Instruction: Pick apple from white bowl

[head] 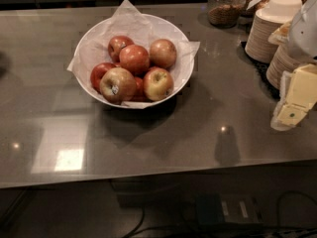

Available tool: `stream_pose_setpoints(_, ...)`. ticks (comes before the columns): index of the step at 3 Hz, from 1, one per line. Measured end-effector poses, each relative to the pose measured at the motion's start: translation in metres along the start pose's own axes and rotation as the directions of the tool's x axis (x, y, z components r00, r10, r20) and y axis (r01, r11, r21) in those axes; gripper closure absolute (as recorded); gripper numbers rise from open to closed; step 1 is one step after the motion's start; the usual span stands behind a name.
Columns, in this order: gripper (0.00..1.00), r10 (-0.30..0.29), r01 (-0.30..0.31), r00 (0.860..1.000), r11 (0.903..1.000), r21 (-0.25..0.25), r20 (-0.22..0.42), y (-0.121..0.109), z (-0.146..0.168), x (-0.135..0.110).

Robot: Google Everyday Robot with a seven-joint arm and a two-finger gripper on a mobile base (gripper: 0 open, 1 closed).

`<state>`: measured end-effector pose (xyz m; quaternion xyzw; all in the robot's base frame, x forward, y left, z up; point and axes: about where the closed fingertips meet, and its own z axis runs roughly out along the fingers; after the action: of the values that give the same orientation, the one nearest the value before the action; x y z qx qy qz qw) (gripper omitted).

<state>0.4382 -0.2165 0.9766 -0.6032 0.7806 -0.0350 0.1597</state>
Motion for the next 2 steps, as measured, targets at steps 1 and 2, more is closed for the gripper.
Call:
stream_pose_setpoints(1, 0.0, 0.0, 0.0, 1.0, 1.0, 0.0, 0.0, 0.0, 0.0001, -0.0001)
stream_pose_setpoints(2, 0.0, 0.009, -0.009, 0.999, 0.9999, -0.004, 0.035, 0.0001, 0.0089, -0.0078)
